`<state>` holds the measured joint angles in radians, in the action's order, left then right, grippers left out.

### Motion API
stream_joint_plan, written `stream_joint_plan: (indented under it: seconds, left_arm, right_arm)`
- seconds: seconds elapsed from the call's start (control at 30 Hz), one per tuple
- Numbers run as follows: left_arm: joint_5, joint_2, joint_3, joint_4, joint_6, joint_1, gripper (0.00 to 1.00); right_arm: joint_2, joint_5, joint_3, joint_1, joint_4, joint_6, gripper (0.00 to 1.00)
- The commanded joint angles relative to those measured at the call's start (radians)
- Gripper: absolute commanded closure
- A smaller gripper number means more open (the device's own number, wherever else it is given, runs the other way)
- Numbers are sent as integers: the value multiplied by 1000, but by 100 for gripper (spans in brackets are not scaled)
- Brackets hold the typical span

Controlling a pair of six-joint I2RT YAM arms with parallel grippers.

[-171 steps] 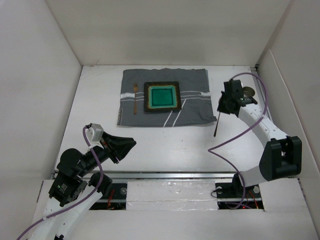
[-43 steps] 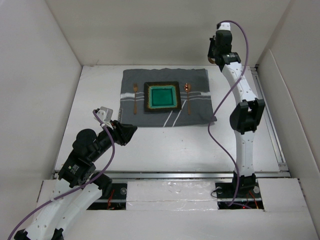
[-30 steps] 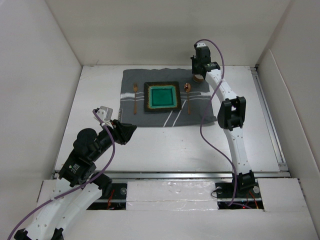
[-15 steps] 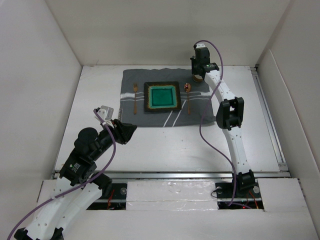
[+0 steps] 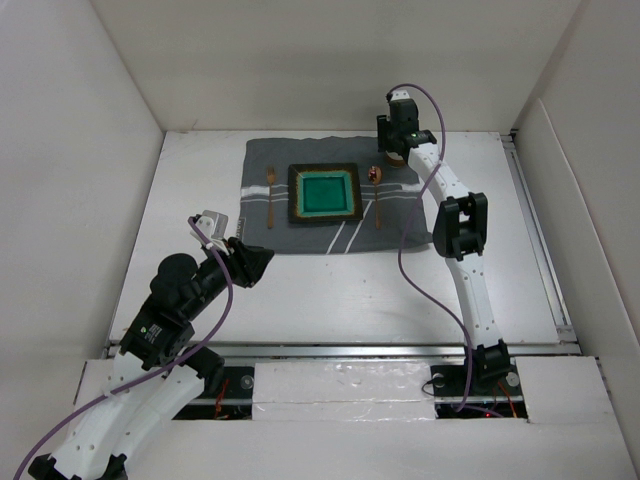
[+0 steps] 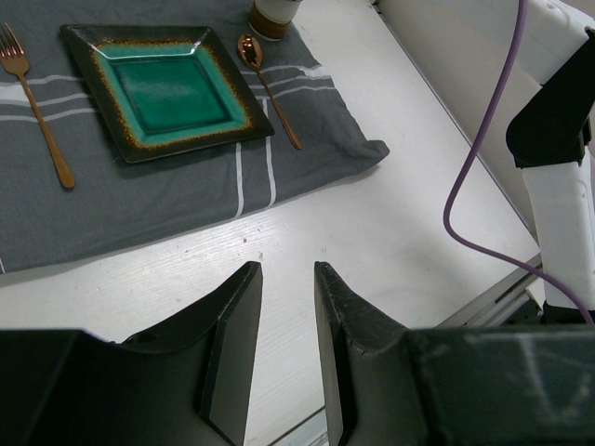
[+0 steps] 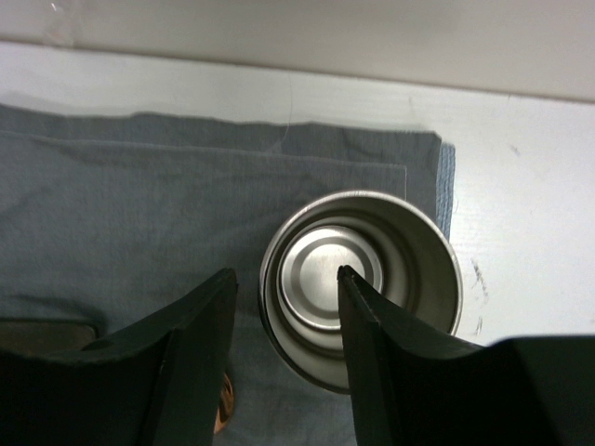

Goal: Set the dinner table for one person

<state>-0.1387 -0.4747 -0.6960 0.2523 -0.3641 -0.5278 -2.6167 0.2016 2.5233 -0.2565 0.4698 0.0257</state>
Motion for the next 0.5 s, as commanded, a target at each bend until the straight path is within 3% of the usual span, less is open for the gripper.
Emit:
stream_joint_plan:
  seconds: [0.0, 0.13, 0.3, 0.33, 0.43, 0.47]
  left_arm:
    - [17, -8, -7, -24, 4, 8, 73]
    - [10, -16, -7, -22, 5, 8, 69]
    - [21, -30, -13, -16, 4, 8, 62]
    - [19, -31, -13, -21, 5, 8, 57]
    - [24, -33, -19, -27, 4, 8, 49]
    - [24, -30, -19, -24, 4, 8, 48]
  right_arm:
    - [130, -8, -55, 0, -106, 10, 45]
    - [256, -22, -159, 0, -187, 20, 32]
    - [475, 39, -225, 0, -227, 65, 22]
    - [509, 39, -239, 0, -226, 83, 0]
    - [697, 22, -390, 0, -285, 124, 0]
    - [755, 13, -520, 0, -336, 143, 0]
